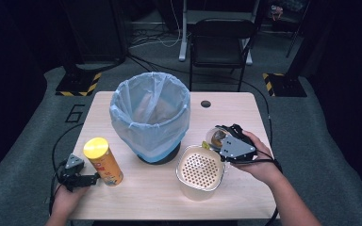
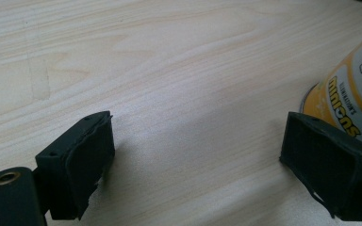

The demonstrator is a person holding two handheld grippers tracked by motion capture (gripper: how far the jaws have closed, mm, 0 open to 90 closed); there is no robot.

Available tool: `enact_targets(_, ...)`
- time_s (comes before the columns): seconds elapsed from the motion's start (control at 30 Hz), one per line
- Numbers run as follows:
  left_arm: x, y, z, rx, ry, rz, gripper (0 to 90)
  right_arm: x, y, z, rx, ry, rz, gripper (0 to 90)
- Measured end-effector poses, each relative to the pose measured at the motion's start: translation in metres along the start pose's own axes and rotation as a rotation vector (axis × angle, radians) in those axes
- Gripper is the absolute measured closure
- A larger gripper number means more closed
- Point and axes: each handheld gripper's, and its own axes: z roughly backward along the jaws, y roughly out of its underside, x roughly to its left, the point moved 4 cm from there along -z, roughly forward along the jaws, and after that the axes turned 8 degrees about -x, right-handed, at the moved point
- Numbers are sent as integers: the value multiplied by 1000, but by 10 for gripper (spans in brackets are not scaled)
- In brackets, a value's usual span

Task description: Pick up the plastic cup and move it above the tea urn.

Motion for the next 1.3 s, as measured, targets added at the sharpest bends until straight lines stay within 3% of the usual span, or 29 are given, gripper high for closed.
enact_targets(0.2,0,0,0,0,0,0,100,6,-1,-3,16,-2,47,360)
enact_targets(0.23,0,0,0,0,0,0,101,7,-2,-3,25,12,85,361)
enact_targets(0.4,0,0,0,0,0,0,101,14,-7,-3,41,8,153,362)
enact_targets(0.43,0,0,0,0,0,0,101,17,-9,-3,58,12,216,362)
enact_targets(0.47,0,0,0,0,0,0,101,17,-9,-3,58,12,216,362)
enact_targets(0.5,0,0,0,0,0,0,100,21,-11,-4,87,18,290,364)
enact_targets(0.53,0,0,0,0,0,0,101,21,-11,-4,87,18,290,364)
enact_targets(0.63,0,0,0,0,0,0,101,33,-14,-7,179,49,516,368)
enact_targets(0.73,0,0,0,0,0,0,101,42,-15,-11,236,43,680,371)
enact_targets(0.87,0,0,0,0,0,0,101,54,-14,-16,295,56,834,373)
enact_targets(0.93,0,0,0,1,0,0,101,58,-15,-18,327,62,989,373)
enact_targets(0.97,0,0,0,1,0,0,101,59,-16,-19,361,41,1071,374)
enact_targets(1.03,0,0,0,1,0,-1,101,63,-17,-19,378,59,1133,377)
enact_targets(1.07,0,0,0,1,0,-1,101,63,-17,-19,378,59,1133,377)
enact_targets(1.13,0,0,0,0,0,0,101,67,-19,-20,385,103,1203,377)
enact_targets(1.17,0,0,0,0,0,0,101,67,-19,-21,412,87,1265,377)
enact_targets(1.23,0,0,0,0,0,0,101,76,-10,-23,383,150,1196,376)
enact_targets(1.27,0,0,0,0,0,0,101,80,-7,-22,397,174,1159,376)
enact_targets(1.3,0,0,0,0,0,0,101,80,-7,-22,397,174,1159,376)
